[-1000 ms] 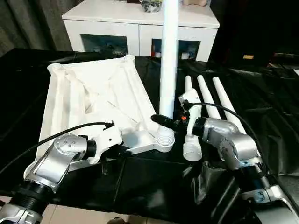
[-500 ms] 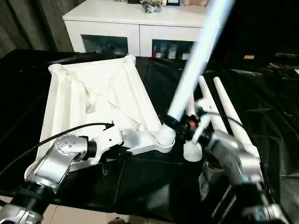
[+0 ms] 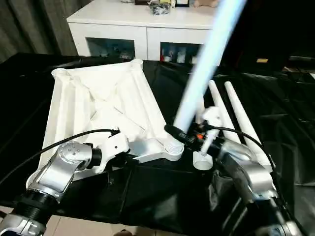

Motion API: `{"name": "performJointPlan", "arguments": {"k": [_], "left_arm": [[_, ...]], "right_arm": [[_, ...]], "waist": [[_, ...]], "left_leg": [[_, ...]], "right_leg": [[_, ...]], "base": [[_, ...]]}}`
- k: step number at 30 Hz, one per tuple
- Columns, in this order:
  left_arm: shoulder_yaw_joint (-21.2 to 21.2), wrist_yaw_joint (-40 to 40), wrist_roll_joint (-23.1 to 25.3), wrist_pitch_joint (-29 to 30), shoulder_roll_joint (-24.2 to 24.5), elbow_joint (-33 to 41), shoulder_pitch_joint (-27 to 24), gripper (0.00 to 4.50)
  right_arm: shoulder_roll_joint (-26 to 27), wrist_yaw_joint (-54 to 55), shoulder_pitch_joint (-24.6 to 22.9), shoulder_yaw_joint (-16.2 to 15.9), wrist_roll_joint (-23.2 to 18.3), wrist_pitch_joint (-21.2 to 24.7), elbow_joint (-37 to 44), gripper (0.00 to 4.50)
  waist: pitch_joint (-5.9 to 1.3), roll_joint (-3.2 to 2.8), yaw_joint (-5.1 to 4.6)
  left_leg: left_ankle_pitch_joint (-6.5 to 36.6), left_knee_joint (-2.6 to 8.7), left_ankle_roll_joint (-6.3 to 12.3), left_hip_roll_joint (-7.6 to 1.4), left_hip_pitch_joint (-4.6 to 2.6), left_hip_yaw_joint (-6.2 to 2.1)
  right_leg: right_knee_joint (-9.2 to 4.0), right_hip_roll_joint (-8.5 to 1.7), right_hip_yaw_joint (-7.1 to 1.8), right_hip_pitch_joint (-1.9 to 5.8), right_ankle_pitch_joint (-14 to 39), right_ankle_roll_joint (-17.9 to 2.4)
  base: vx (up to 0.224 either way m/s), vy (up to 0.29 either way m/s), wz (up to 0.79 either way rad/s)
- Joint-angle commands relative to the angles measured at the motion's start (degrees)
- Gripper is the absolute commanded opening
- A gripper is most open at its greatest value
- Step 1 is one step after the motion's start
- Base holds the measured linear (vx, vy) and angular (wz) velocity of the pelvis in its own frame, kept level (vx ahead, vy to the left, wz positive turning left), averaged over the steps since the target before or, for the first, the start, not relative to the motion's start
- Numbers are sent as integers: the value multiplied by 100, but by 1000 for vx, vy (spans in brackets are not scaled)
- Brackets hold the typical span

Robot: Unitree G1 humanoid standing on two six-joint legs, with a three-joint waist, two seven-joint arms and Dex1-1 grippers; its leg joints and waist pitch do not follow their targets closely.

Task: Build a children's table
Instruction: Insert table leg to table base

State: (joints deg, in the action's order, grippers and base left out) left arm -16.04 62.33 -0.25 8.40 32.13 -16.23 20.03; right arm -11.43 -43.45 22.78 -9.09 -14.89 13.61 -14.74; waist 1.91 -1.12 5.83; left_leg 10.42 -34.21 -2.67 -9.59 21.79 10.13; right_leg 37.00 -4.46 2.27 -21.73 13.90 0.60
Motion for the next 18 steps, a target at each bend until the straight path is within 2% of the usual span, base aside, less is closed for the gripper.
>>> {"name": "performJointPlan", "arguments": {"k": [1, 2, 3, 4, 5, 8, 9, 11, 12, 13, 14, 16, 18], "left_arm": [[99, -156, -9, -118, -62, -1, 117, 0], [101, -157, -9, -122, -59, -1, 114, 0], [107, -159, -7, -123, -47, 18, 92, 0], [107, -159, -7, -123, -47, 18, 92, 0], [109, -162, -4, -125, -37, 34, 73, 0], [102, -243, 55, -127, -24, 63, 33, 0], [102, -260, 64, -130, -26, 66, 26, 0], [99, -350, 97, -159, -49, 39, -5, 0], [99, -350, 97, -159, -49, 39, -5, 0], [96, -366, 104, -174, -55, 17, -10, 0], [95, -388, 121, -189, -53, -9, -18, 0], [117, -424, 122, -185, -56, -34, -17, 0], [159, -460, 98, -158, -63, -44, -16, 0]], "right_arm": [[18, -202, -99, -339, 114, 518, -505, 184], [21, -230, -73, -339, 99, 552, -528, 184], [-15, -310, 39, -391, 160, 634, -671, 184], [-15, -310, 39, -391, 160, 634, -671, 184], [-57, -381, 135, -446, 220, 725, -800, 184], [-124, -480, 241, -524, 330, 789, -994, 184], [-129, -493, 244, -529, 332, 801, -1009, 184], [-181, -572, 178, -593, 354, 812, -999, 184], [-181, -572, 178, -593, 354, 812, -999, 184], [-198, -584, 148, -616, 365, 806, -981, 184], [-208, -579, 110, -632, 375, 798, -953, 184], [-218, -569, 76, -639, 390, 780, -947, 184], [-223, -555, 56, -617, 414, 759, -991, 184]], "waist": [[-195, -11, -27], [-189, 44, -30], [-191, 61, -40], [-185, 32, -43], [-184, 41, -46], [-190, 85, -60], [-181, 66, -58], [-143, 74, -70], [-144, 78, -64], [-154, 77, -62], [-161, 78, -61], [-180, 45, -69], [-168, 51, -67]], "left_leg": [[2184, 573, -293, -370, -141, -186], [2199, 578, -286, -371, -139, -178], [2227, 575, -288, -365, -140, -182], [2241, 584, -299, -367, -138, -189], [2302, 575, -318, -370, -159, -179], [2308, 580, -320, -372, -152, -187], [2297, 584, -321, -371, -151, -185], [2605, 588, -375, -363, -187, -189], [2735, 598, -402, -369, -210, -210], [2758, 603, -408, -375, -234, -216], [2720, 614, -404, -376, -229, -217], [2593, 647, -415, -382, -234, -204], [2578, 653, -393, -377, -237, -195]], "right_leg": [[-600, -432, -288, 46, 1762, -956], [-611, -428, -286, 42, 1767, -948], [-603, -437, -286, 47, 1803, -961], [-607, -443, -289, 41, 1859, -959], [-625, -445, -299, 16, 1895, -937], [-616, -449, -296, 30, 1911, -936], [-623, -450, -299, 24, 1906, -938], [-677, -458, -308, -11, 2327, -858], [-703, -476, -310, -10, 2593, -782], [-717, -478, -314, -17, 2647, -750], [-714, -475, -313, -4, 2584, -751], [-703, -437, -301, 17, 2117, -812], [-701, -439, -307, 22, 1982, -888]], "base": [[0, 0, 0], [0, 0, 0], [0, 0, 0], [0, 0, 0], [0, 0, 0], [0, 0, 0], [0, 0, 0], [0, 0, 0], [0, 0, 0], [0, 0, 0], [0, 0, 0], [0, 0, 0], [0, 0, 0]]}}
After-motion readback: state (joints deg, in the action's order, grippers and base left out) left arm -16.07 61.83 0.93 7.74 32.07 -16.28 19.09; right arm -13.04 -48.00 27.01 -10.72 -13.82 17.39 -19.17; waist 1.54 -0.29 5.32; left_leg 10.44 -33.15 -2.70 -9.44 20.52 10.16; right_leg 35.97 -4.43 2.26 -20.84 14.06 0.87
